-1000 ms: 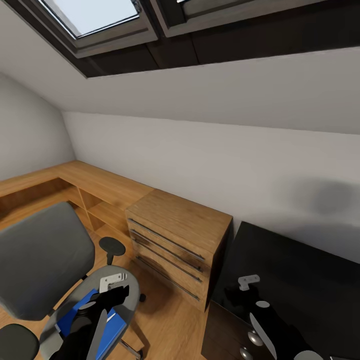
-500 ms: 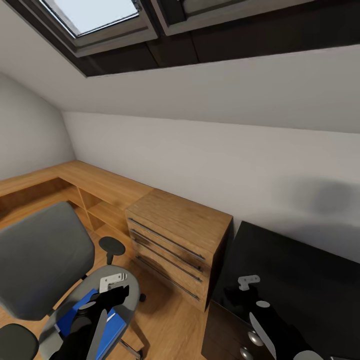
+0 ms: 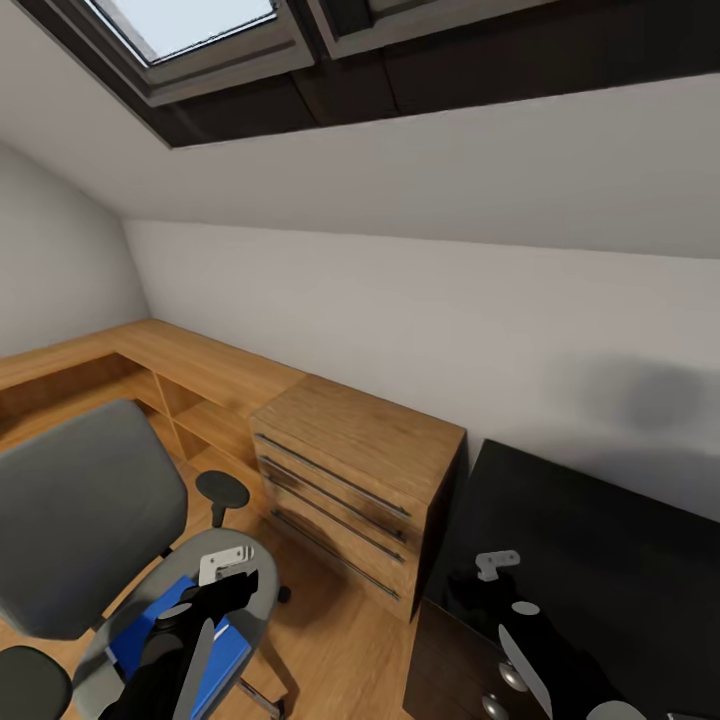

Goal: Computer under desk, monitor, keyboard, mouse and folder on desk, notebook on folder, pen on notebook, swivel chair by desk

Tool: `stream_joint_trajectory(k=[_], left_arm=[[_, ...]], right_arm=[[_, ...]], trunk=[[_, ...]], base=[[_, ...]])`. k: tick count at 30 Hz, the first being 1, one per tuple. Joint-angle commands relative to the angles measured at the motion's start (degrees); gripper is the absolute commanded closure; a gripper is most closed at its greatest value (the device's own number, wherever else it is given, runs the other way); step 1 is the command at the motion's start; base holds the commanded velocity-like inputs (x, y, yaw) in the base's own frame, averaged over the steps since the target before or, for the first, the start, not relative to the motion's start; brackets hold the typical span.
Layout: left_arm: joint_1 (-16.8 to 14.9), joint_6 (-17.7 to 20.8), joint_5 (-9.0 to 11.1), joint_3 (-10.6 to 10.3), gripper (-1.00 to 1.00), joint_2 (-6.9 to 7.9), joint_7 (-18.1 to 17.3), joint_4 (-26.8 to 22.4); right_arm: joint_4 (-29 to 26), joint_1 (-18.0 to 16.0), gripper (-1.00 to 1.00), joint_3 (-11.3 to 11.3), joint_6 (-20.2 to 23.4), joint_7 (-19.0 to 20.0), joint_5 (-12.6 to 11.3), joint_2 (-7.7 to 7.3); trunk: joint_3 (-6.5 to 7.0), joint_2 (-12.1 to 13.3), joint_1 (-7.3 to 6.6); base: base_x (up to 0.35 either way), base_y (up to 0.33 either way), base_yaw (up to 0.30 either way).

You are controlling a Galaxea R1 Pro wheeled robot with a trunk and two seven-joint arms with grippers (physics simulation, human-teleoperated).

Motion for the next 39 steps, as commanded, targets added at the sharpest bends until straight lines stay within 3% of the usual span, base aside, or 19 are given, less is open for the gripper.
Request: stream_joint_trajectory(k=[1, 17, 35, 36, 39], left_arm=[[-0.04, 0.29, 0.07, 0.06, -1.0, -0.05, 0.13, -0.08], [-0.04, 0.29, 0.09, 0.06, -1.0, -0.05, 0.13, -0.08], [-0.04, 0.38, 0.09, 0.06, -1.0, -0.04, 0.13, -0.08], [-0.04, 0.38, 0.09, 0.06, -1.0, -0.04, 0.13, -0.08], [-0.04, 0.38, 0.09, 0.06, -1.0, -0.01, 0.13, -0.08]], right_arm=[[-0.11, -0.04, -1.0, 0.28, 0.26, -0.12, -0.56, -0.09], [-0.11, -0.04, -1.0, 0.28, 0.51, -0.19, -0.62, -0.03], [-0.11, -0.21, -1.0, 0.24, 3.57, -0.18, -0.63, 0.86], [-0.11, -0.21, 1.0, 0.25, 3.57, -0.18, -0.63, 0.86], [-0.11, -0.21, 1.0, 0.25, 3.59, -0.18, -0.63, 0.86]], trunk=[[-0.26, -0.47, 0.23], [-3.13, -6.89, 3.75], [-3.13, -6.89, 3.75], [-3.13, -6.89, 3.75], [-3.13, -6.89, 3.75]], base=[[0.0, 0.0, 0.0], [0.0, 0.0, 0.0], [0.0, 0.0, 0.0], [0.0, 0.0, 0.0], [0.0, 0.0, 0.0]])
